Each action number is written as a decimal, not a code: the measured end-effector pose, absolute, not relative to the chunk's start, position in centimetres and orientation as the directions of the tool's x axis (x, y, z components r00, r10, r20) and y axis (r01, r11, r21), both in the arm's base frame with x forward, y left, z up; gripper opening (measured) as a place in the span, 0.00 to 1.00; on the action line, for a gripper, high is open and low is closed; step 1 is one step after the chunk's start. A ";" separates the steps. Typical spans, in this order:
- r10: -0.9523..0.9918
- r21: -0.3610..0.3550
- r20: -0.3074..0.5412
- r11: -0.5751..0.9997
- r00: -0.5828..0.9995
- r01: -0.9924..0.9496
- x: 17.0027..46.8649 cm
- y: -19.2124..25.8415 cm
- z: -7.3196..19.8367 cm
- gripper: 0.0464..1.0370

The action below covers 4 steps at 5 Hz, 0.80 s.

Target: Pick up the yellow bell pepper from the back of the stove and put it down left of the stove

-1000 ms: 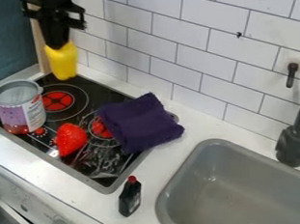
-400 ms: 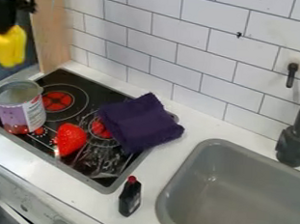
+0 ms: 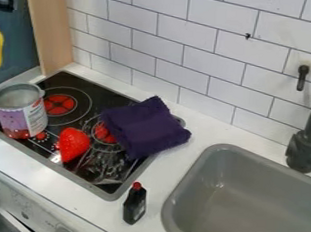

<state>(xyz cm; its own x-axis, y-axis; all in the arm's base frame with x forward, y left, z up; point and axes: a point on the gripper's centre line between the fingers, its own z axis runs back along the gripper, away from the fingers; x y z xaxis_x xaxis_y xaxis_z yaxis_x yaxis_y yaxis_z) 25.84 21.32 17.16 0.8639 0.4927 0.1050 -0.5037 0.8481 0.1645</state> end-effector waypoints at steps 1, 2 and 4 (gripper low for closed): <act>0.533 0.165 0.026 0.832 0.846 -0.529 24.7 21.6 15.1 0.07; 0.571 0.160 -0.017 0.812 0.821 -0.562 23.5 22.0 13.9 0.07; 0.661 0.156 -0.074 0.747 0.746 -0.646 20.6 23.3 12.4 0.07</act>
<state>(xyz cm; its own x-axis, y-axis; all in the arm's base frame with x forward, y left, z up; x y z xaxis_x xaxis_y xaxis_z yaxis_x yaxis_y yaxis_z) 20.60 23.30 12.43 0.7464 0.6613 -0.0740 -0.6463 0.7470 0.1562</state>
